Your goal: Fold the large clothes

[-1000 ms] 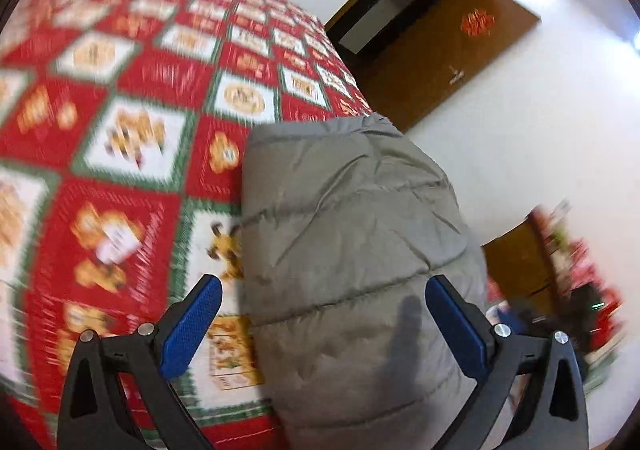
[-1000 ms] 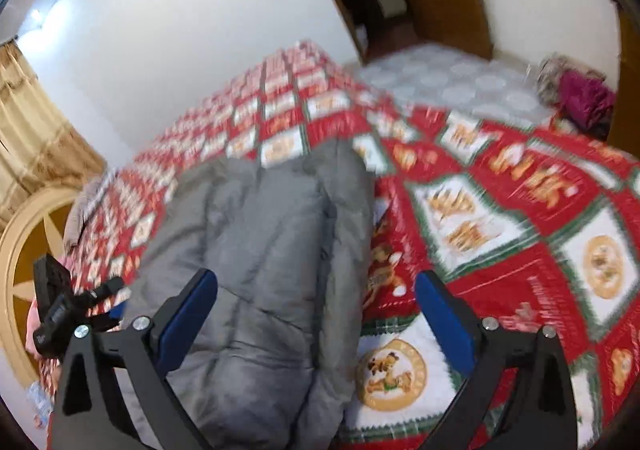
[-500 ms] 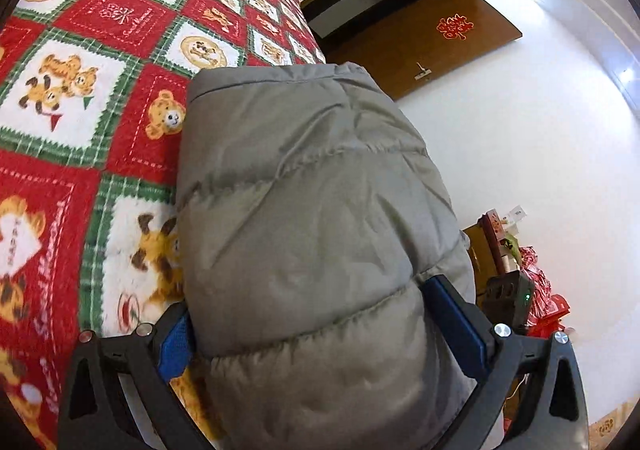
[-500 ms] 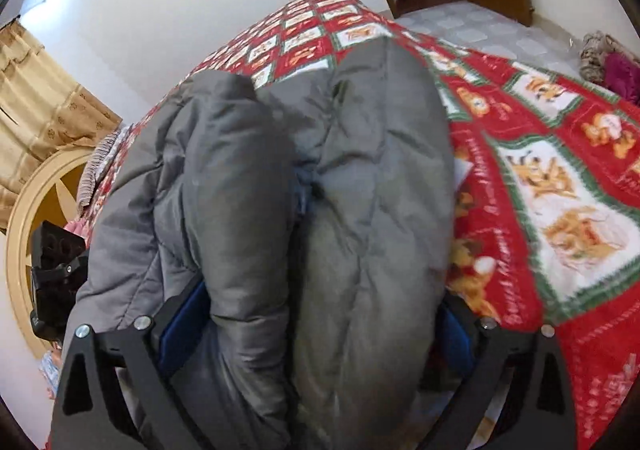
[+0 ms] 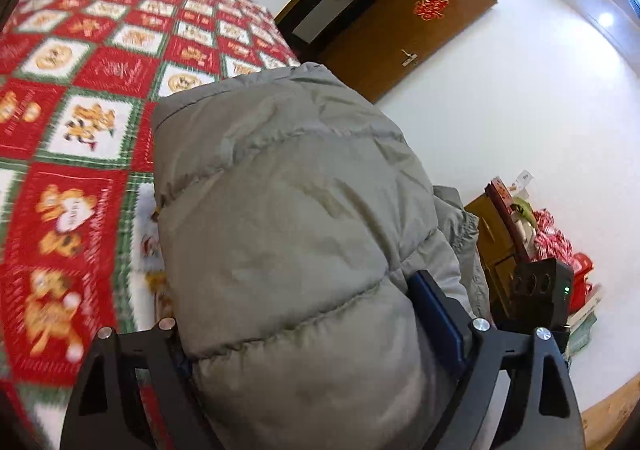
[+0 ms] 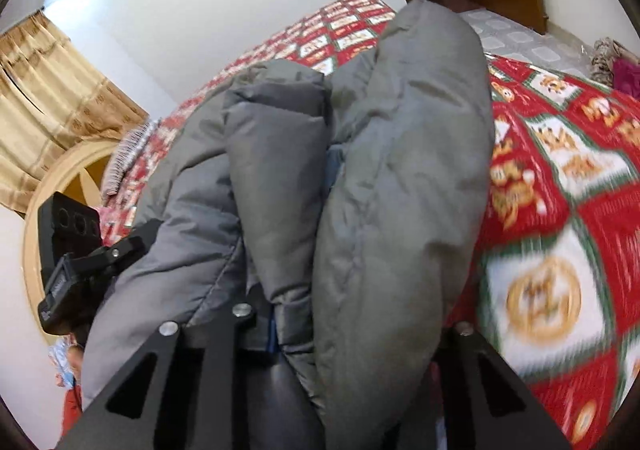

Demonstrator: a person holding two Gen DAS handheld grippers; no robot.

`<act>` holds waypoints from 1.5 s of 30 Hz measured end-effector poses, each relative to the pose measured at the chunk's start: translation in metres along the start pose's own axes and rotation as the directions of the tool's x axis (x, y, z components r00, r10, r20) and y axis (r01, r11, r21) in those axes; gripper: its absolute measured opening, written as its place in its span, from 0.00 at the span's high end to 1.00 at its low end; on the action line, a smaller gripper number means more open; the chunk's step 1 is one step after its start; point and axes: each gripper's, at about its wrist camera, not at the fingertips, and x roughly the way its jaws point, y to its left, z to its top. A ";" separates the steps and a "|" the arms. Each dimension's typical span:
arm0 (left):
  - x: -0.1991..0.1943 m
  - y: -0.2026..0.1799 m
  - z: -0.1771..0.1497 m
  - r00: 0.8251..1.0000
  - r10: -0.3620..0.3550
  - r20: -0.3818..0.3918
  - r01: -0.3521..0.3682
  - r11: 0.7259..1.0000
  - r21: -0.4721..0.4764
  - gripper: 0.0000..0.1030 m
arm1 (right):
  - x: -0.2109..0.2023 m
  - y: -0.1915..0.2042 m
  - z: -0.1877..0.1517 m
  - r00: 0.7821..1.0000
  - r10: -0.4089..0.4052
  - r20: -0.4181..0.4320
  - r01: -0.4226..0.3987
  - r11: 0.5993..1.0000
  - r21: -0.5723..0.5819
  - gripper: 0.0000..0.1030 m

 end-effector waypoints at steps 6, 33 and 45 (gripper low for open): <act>-0.019 -0.049 -0.006 0.999 -0.029 0.018 0.027 0.995 0.099 0.15 | -0.071 0.011 -0.022 0.992 -0.002 0.129 0.004 1.000 -0.010 0.71; 0.103 -0.069 0.010 0.987 0.028 -0.159 -0.010 0.993 0.114 0.15 | -0.079 -0.094 0.001 0.997 0.017 0.078 -0.038 0.961 0.272 0.71; 0.101 -0.022 0.006 0.985 0.060 -0.161 -0.053 0.998 0.046 0.15 | -0.018 -0.084 0.012 0.998 0.058 -0.015 -0.052 0.966 0.255 0.62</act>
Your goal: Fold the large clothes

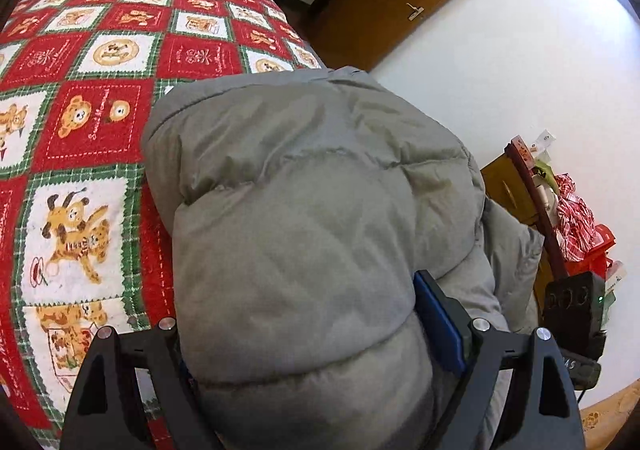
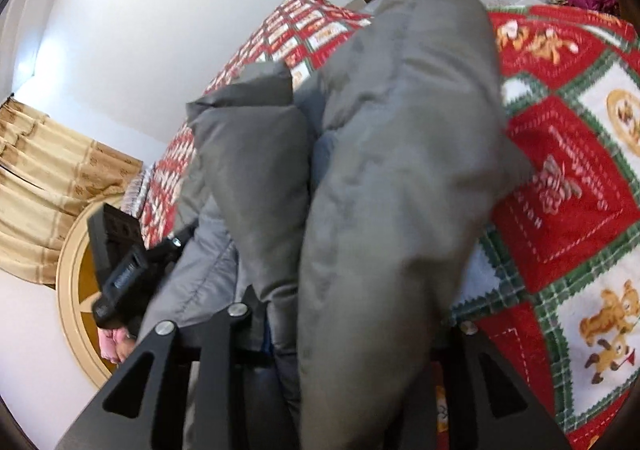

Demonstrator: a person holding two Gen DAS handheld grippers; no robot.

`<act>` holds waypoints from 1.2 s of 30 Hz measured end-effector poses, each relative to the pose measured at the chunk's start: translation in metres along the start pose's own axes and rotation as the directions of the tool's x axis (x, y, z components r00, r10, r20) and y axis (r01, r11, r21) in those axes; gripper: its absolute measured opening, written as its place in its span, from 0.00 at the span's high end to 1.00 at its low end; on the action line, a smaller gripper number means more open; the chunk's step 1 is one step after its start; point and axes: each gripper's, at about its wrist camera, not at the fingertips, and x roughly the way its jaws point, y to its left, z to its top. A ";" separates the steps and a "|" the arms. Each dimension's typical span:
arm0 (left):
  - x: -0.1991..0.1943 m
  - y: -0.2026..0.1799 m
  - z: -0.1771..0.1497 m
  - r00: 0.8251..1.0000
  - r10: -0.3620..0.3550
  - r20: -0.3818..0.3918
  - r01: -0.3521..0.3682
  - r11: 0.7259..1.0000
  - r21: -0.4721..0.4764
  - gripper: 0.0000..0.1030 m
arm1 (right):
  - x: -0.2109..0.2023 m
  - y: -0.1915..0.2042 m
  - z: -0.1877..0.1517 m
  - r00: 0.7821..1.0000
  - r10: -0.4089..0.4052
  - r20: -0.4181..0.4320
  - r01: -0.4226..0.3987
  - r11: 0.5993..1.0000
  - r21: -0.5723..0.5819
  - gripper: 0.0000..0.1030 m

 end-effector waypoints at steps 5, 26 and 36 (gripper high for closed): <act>-0.001 0.001 0.000 1.000 0.000 -0.012 0.000 1.000 0.028 0.15 | -0.023 0.002 -0.012 0.999 -0.015 0.033 0.017 0.999 -0.052 0.40; -0.038 -0.041 0.014 0.996 -0.079 0.039 0.076 0.994 0.075 0.15 | -0.014 0.071 0.002 0.993 0.087 -0.083 -0.103 0.970 -0.218 0.75; -0.048 -0.118 0.028 0.986 -0.166 0.017 0.161 0.973 0.166 0.15 | -0.107 0.120 0.025 1.000 -0.024 0.017 0.029 0.930 -0.366 0.75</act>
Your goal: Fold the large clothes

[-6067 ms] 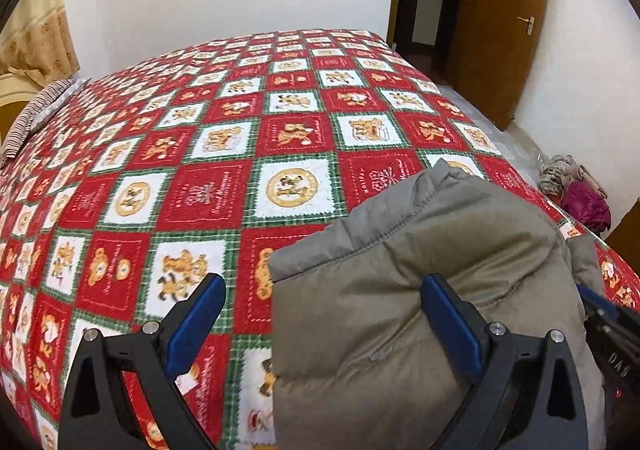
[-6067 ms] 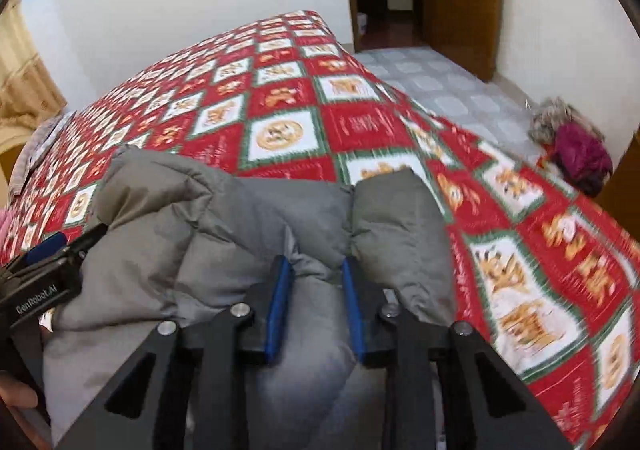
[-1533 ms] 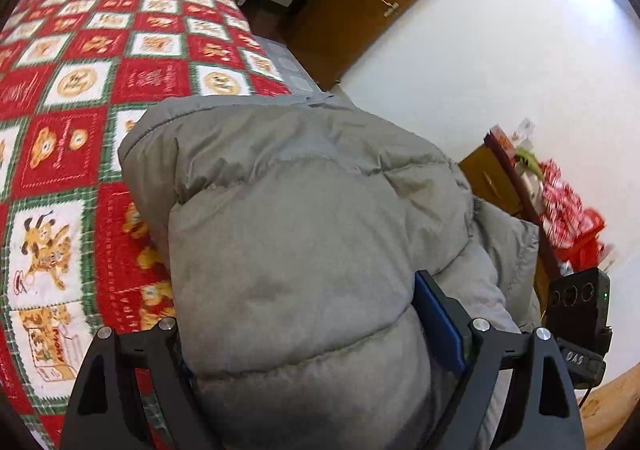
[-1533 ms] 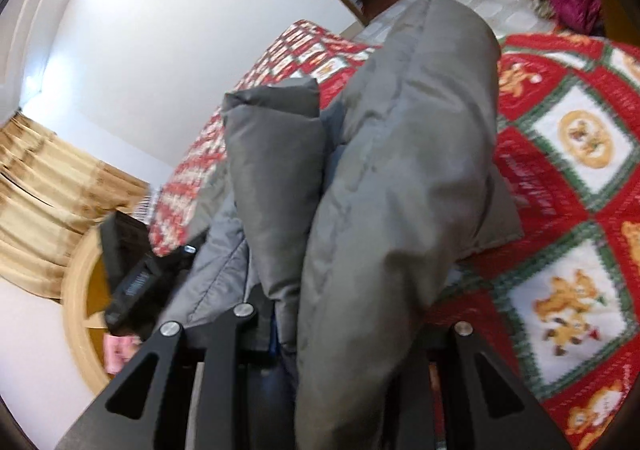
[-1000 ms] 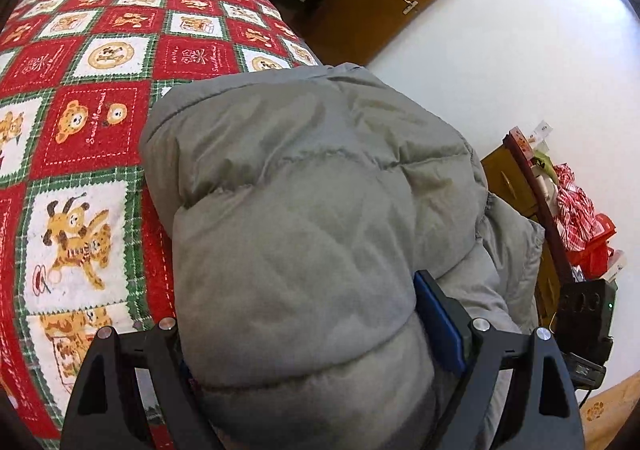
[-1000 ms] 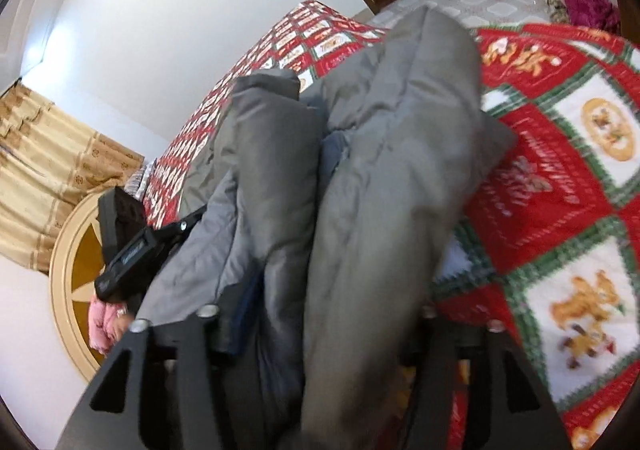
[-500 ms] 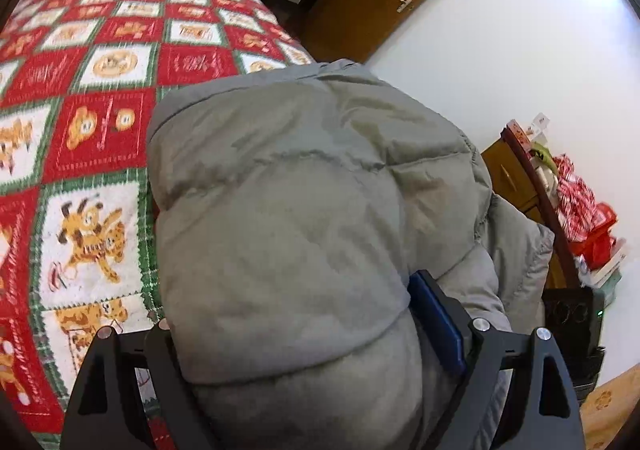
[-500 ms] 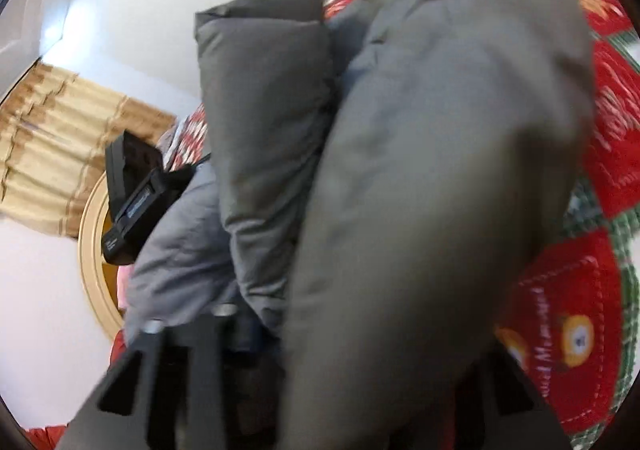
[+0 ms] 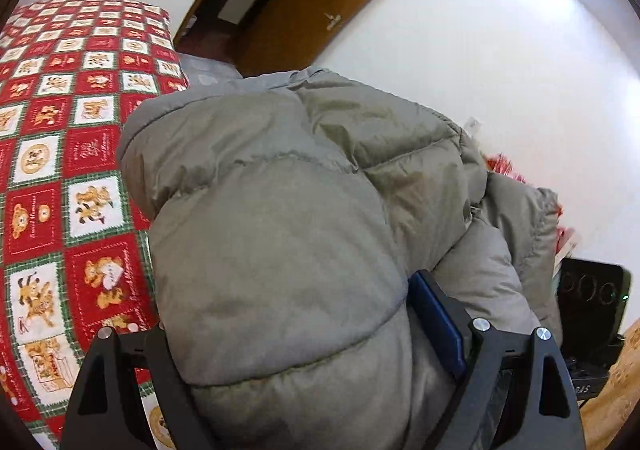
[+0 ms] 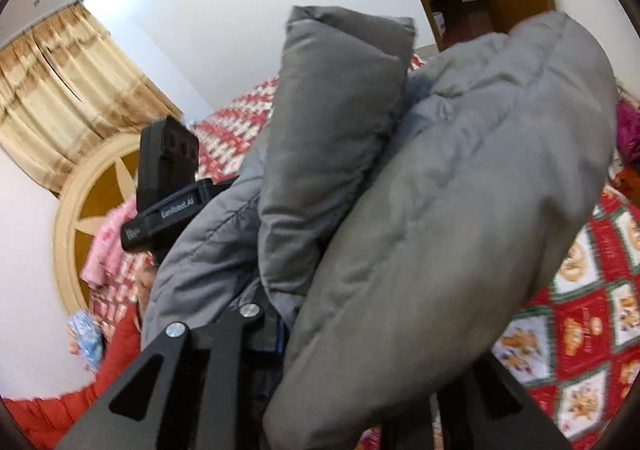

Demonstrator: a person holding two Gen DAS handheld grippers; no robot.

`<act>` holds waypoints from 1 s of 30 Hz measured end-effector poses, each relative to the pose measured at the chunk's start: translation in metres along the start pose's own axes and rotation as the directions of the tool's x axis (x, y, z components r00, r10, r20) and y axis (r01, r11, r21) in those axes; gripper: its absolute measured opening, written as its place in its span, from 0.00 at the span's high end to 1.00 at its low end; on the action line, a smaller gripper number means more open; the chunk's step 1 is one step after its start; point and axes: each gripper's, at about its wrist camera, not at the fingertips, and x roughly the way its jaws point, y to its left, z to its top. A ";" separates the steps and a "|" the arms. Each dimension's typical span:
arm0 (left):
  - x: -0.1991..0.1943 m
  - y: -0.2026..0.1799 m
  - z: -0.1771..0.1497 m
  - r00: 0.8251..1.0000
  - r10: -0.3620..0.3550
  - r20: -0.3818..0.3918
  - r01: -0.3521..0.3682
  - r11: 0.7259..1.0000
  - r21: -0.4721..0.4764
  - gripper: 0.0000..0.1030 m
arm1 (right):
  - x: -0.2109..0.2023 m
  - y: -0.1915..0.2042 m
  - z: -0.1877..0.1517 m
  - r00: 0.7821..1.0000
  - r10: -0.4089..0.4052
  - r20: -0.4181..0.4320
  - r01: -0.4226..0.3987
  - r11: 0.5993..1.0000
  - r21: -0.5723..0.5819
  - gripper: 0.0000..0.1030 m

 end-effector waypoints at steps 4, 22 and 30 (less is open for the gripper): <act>0.029 0.013 -0.023 0.987 0.150 -0.056 -0.146 0.987 0.062 0.15 | 0.038 -0.027 -0.027 0.998 -0.008 -0.058 0.011 0.999 0.051 0.75; 0.036 0.072 -0.056 0.941 0.336 -0.028 -0.336 0.942 0.025 0.13 | 0.035 -0.107 -0.081 0.987 0.005 0.162 -0.055 0.952 0.302 0.31; 0.036 0.064 -0.055 0.942 0.333 0.024 -0.334 0.942 0.030 0.13 | -0.005 -0.063 -0.039 0.954 -0.170 0.247 0.141 0.981 0.132 0.29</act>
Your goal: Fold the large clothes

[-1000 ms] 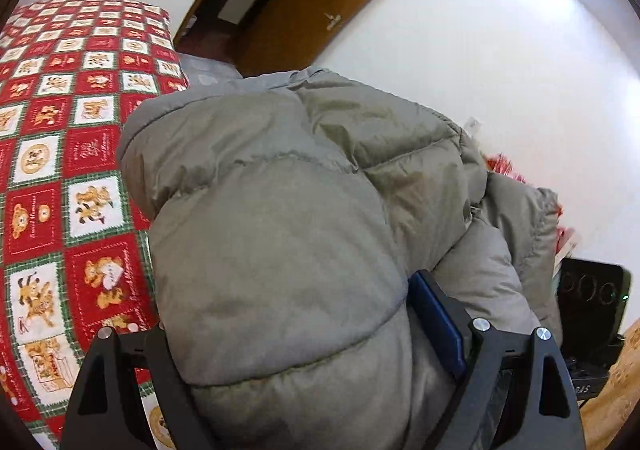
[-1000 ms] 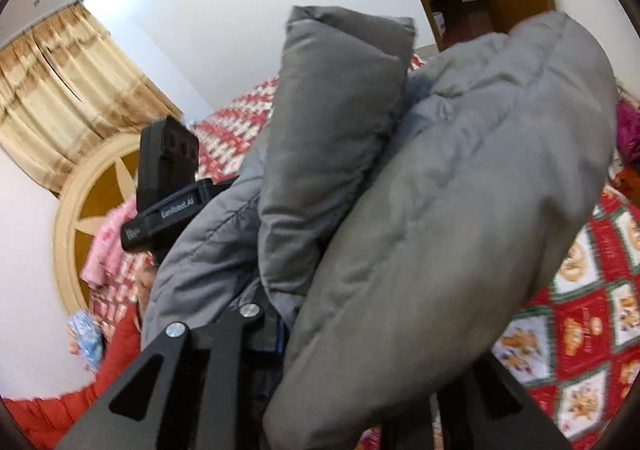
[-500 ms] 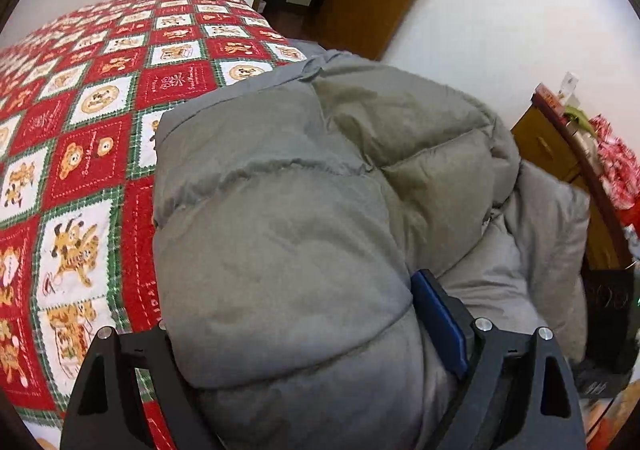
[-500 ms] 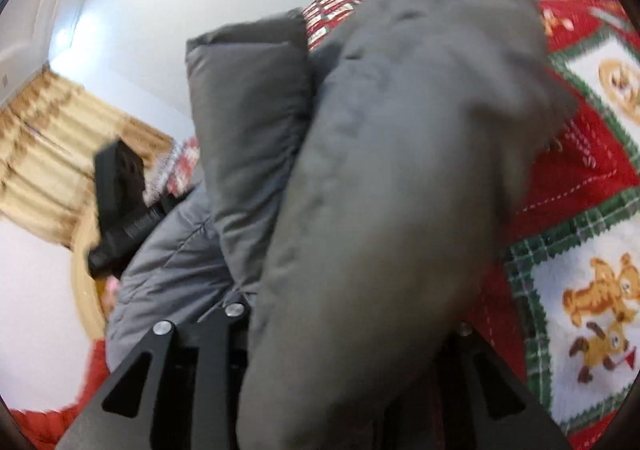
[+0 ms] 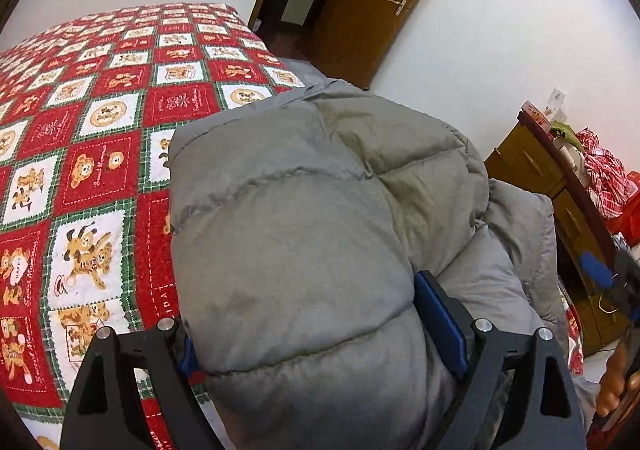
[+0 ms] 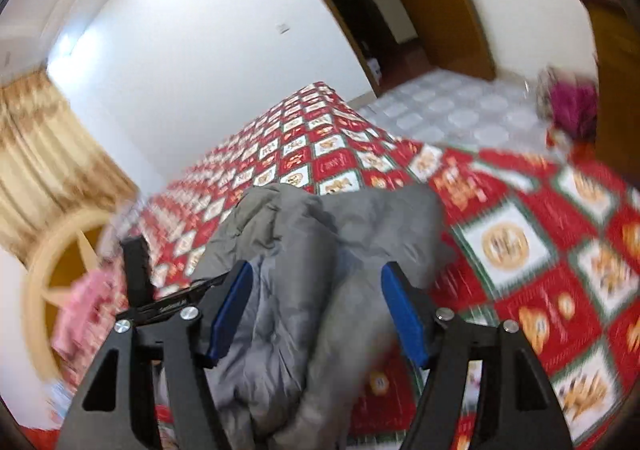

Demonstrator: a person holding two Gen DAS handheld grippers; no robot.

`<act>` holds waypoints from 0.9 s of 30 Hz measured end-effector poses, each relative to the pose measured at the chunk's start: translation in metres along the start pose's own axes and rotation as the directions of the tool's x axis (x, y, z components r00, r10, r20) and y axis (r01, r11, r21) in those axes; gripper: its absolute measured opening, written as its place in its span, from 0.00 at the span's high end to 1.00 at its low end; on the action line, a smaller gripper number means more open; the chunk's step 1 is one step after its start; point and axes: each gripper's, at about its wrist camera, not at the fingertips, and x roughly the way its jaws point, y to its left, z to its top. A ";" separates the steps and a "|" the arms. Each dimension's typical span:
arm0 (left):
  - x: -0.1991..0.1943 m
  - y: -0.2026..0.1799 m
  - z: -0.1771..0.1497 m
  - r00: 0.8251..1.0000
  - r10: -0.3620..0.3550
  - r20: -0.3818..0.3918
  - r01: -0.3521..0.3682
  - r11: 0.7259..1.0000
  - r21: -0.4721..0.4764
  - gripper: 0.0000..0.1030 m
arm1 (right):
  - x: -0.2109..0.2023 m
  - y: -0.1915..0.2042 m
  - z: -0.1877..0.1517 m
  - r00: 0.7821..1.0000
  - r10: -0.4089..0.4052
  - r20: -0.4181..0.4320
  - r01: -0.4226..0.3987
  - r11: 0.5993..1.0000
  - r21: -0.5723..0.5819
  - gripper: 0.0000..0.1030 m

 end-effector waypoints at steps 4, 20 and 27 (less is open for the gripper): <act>0.000 -0.005 -0.001 1.000 0.014 0.001 -0.014 1.000 0.026 0.13 | 0.061 0.007 0.003 0.986 -0.120 -0.117 0.102 0.984 -0.149 0.39; -0.034 0.002 0.001 0.998 0.007 0.068 -0.010 0.999 0.044 0.11 | 0.067 -0.049 -0.068 0.955 -0.295 -0.036 0.296 0.955 0.026 0.91; -0.109 0.061 -0.014 0.985 0.058 0.163 -0.038 0.992 -0.123 0.11 | 0.047 -0.049 -0.075 0.969 -0.245 -0.008 0.245 0.969 -0.032 0.82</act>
